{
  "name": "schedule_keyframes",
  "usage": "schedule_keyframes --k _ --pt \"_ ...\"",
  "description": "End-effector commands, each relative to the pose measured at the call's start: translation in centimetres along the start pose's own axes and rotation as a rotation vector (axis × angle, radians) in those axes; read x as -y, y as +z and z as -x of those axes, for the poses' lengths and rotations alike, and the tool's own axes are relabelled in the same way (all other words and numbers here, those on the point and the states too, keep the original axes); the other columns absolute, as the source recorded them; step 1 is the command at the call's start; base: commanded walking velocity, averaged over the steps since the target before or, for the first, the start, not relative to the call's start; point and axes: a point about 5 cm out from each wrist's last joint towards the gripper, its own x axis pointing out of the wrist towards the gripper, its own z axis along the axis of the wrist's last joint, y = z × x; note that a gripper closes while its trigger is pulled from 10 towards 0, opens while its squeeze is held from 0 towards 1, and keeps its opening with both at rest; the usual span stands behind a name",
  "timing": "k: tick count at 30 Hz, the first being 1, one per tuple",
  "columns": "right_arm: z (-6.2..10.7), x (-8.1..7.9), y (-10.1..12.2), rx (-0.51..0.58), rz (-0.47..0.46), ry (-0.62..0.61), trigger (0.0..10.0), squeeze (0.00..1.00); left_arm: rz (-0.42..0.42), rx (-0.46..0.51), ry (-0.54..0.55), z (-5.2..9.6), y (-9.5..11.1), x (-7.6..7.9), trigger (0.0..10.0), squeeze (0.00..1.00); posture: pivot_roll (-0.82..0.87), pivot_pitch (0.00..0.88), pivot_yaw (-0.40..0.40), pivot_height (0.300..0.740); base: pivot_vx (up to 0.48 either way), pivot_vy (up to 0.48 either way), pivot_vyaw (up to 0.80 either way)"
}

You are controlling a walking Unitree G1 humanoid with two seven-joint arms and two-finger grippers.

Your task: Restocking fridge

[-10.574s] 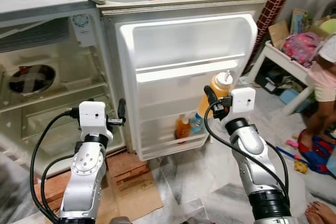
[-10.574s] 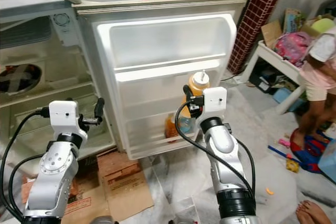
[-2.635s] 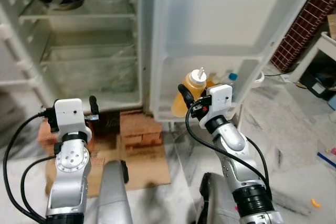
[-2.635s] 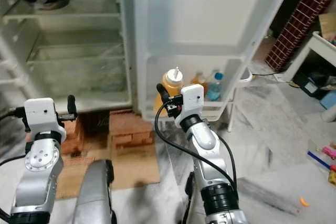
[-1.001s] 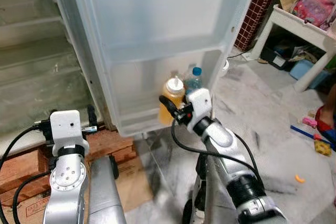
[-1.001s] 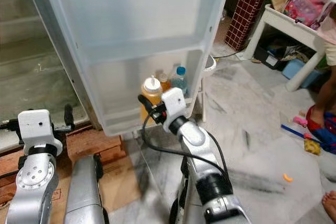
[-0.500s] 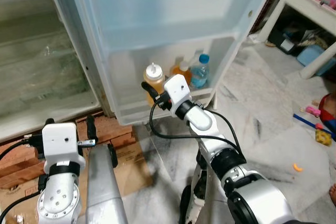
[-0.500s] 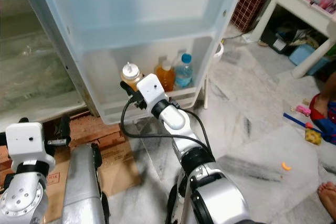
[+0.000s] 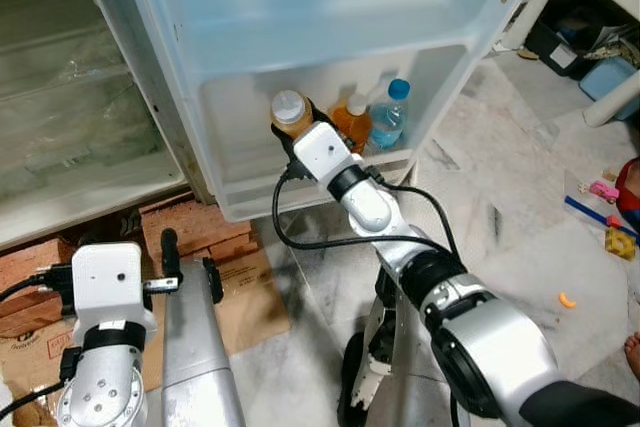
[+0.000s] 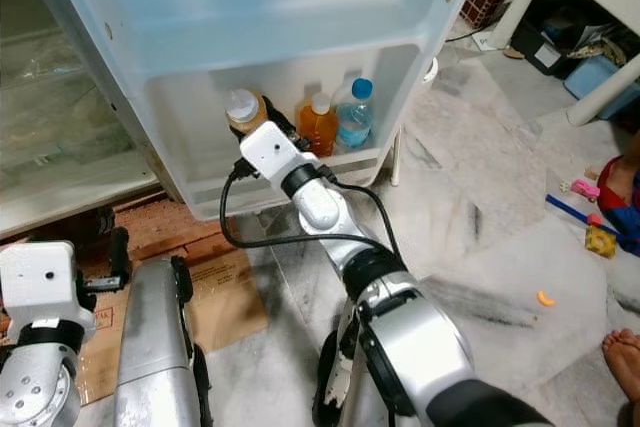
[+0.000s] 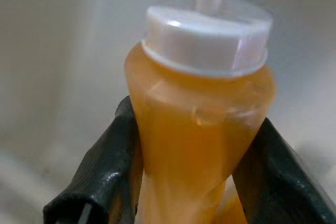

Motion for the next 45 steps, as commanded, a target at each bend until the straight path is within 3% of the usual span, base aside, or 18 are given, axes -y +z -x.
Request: schedule_keyframes --k 1,3,9,11,14,15,27,31,34,35,40,45 --pt "1.1 -0.7 -2.3 -0.139 -0.098 -0.005 10.0 0.0 0.001 -0.024 -0.002 0.6 -0.2 -0.1 10.0 0.0 0.35 0.273 -0.106 0.468 0.0 0.0 0.0" --pt "1.5 -1.0 -3.1 -0.197 -0.153 -0.029 10.0 0.0 -0.001 -0.031 0.003 0.6 -0.3 -0.2 10.0 0.0 0.35 0.273 -0.107 0.468 0.0 0.0 0.0" --pt "2.0 -1.5 -4.0 -0.269 -0.184 -0.05 10.0 0.0 -0.004 -0.032 0.007 0.4 -0.2 -0.3 10.0 0.0 0.36 0.268 -0.109 0.468 0.0 0.0 0.0" --pt "2.2 -1.0 -4.8 -0.351 -0.191 -0.108 10.0 0.0 -0.006 -0.034 0.006 0.2 -0.2 -0.3 10.0 0.0 0.35 0.261 -0.11 0.468 0.0 0.0 0.0" --pt "2.1 -0.6 -4.9 -0.367 -0.202 -0.128 10.0 0.0 -0.008 -0.037 0.007 0.1 -0.3 -0.3 10.0 0.0 0.35 0.259 -0.108 0.468 0.0 0.0 0.0" --pt "2.0 -0.4 -4.8 -0.366 -0.201 -0.134 10.0 1.0 -0.01 -0.039 0.009 0.1 -0.3 -0.3 10.0 0.0 0.35 0.257 -0.108 0.468 0.0 0.0 0.0" --pt "1.3 1.3 -3.4 -0.242 -0.226 -0.143 10.0 1.0 -0.017 -0.035 0.017 -1.2 -0.5 -0.2 10.0 0.0 0.31 0.215 -0.105 0.468 0.0 0.0 0.0" --pt "1.4 2.9 -3.1 -0.17 -0.236 -0.144 10.0 1.0 -0.012 -0.018 0.01 -2.5 -0.5 0.1 10.0 0.0 0.27 0.172 -0.105 0.468 0.0 0.0 0.0" --pt "1.6 3.2 -3.0 -0.154 -0.245 -0.146 10.0 1.0 -0.011 -0.016 0.009 -2.7 -0.5 0.2 10.0 0.0 0.26 0.167 -0.106 0.468 0.0 0.0 0.0" --pt "2.1 3.8 -3.1 -0.119 -0.267 -0.137 10.0 1.0 -0.006 -0.01 0.006 -3.4 -0.5 0.5 10.0 0.0 0.23 0.126 -0.106 0.468 0.0 0.0 0.0" --pt "4.0 3.9 -3.5 -0.08 -0.302 -0.083 10.0 1.0 0.0 -0.005 0.001 -4.7 -0.5 1.1 10.0 0.0 0.2 0.085 -0.103 0.468 0.0 0.0 0.0" --pt "5.7 5.0 -3.3 -0.045 -0.325 -0.113 10.0 1.0 0.014 0.023 -0.002 -6.4 -0.2 1.5 10.0 0.0 0.16 0.026 -0.095 0.468 0.0 0.0 0.0"
